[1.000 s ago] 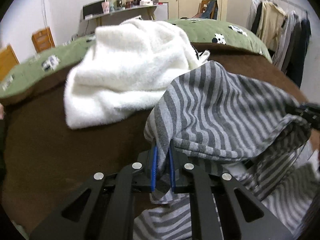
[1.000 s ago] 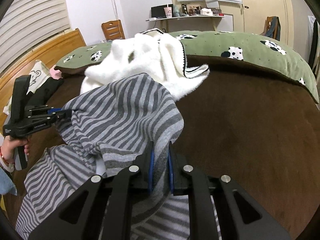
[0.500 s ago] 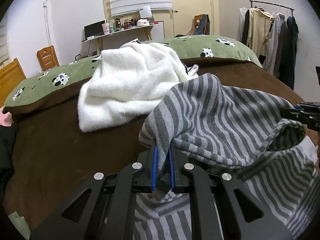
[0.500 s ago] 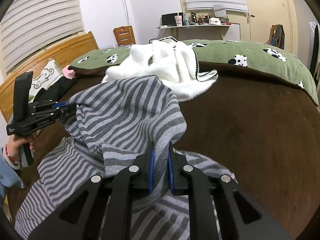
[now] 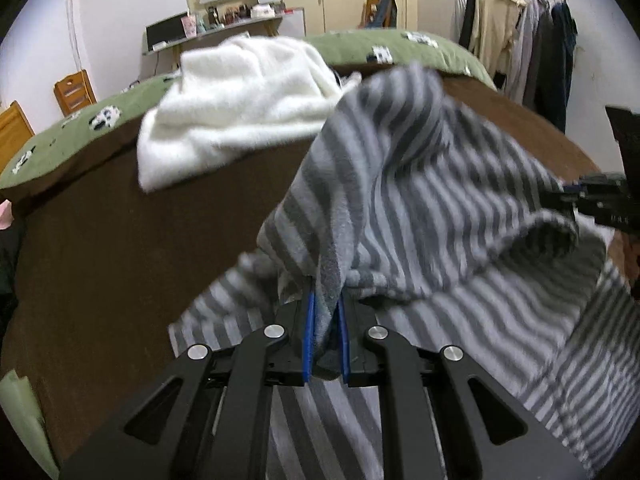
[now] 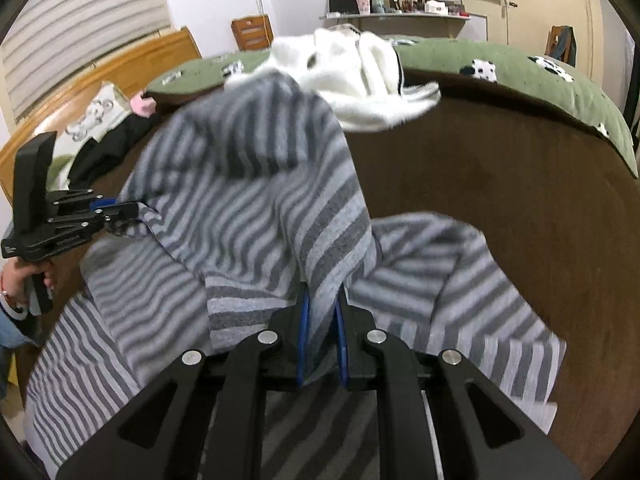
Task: Fold large clothes
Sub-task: 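Lift the hood with both tools and fold it over the body toward the hem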
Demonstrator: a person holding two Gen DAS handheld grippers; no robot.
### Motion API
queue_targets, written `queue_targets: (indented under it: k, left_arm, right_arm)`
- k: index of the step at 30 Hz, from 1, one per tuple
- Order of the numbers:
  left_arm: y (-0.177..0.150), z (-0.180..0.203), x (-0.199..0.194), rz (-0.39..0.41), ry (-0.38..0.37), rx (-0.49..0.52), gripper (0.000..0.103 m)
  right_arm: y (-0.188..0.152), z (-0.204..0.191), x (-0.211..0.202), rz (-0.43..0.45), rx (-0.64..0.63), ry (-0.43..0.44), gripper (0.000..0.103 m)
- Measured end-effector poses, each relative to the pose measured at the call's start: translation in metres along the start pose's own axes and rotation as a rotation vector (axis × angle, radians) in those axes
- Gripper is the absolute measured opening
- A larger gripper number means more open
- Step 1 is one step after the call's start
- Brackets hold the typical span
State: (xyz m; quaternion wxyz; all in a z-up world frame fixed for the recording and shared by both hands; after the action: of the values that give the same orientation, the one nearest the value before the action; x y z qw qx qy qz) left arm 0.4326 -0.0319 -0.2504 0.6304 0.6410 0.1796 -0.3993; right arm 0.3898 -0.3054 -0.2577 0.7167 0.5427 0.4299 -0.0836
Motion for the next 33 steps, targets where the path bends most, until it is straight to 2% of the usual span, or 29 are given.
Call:
queue_targets:
  k: [4,7,11,13,15,17,18,21,22,25,29,32,33]
  left_arm:
    - [-0.021,-0.005,0.011,-0.061,0.003,-0.023,0.013]
    - [-0.024,-0.006,0.012,-0.060,0.007,-0.039,0.013]
    - [-0.023,-0.008,0.013,-0.064,-0.002,-0.067,0.013]
    - [-0.024,-0.009,0.014,-0.066,-0.005,-0.074,0.014]
    - [-0.024,-0.009,0.013,-0.064,-0.006,-0.073,0.017]
    - [-0.026,-0.009,0.013,-0.071,-0.011,-0.075,0.017]
    - [-0.025,-0.009,0.013,-0.072,-0.010,-0.073,0.017]
    - [-0.025,-0.008,0.014,-0.077,-0.004,-0.054,0.018]
    - [-0.024,-0.008,0.015,-0.077,-0.004,-0.054,0.018]
    - [-0.025,-0.007,0.015,-0.078,-0.004,-0.056,0.018]
    - [-0.025,-0.008,0.017,-0.076,-0.008,-0.067,0.018]
    - [-0.026,-0.009,0.017,-0.077,-0.012,-0.066,0.018]
    - [-0.026,-0.009,0.017,-0.078,-0.012,-0.063,0.019]
  right_arm:
    - [-0.012,0.001,0.009,-0.031,0.026,0.003,0.013]
    - [-0.013,0.001,0.010,-0.025,0.037,0.001,0.014]
    - [-0.011,-0.001,0.006,-0.022,0.042,-0.008,0.021]
    - [-0.010,-0.004,-0.001,-0.017,0.025,-0.011,0.036]
    - [-0.008,-0.007,-0.009,-0.010,-0.013,-0.016,0.045]
    - [0.000,-0.007,-0.019,0.006,-0.058,-0.007,0.049]
    - [0.007,-0.006,-0.022,0.014,-0.071,0.006,0.058]
    - [0.044,0.003,-0.025,0.065,-0.130,0.028,0.063]
    - [0.063,0.008,-0.020,0.079,-0.134,0.061,0.064]
    - [0.098,0.015,0.003,0.082,-0.145,0.133,0.064]
    - [0.120,0.027,0.043,0.053,-0.111,0.201,0.063]
    - [0.118,0.032,0.068,-0.007,-0.096,0.212,0.044]
    - [0.116,0.032,0.074,-0.026,-0.092,0.221,0.032]
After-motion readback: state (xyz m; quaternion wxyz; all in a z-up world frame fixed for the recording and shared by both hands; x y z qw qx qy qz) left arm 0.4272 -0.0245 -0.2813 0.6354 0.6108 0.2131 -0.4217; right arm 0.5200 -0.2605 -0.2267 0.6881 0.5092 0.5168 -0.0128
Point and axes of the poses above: each gripper's, at about its wrist camera, not at the fingertips, and x roughly the way its jaws point, z to its right, y to its top, the point moved 5 cm from there along x, roughly the way its jaws point, and after that the axes turned 15 degrees about -x, right-handed, at the moved point
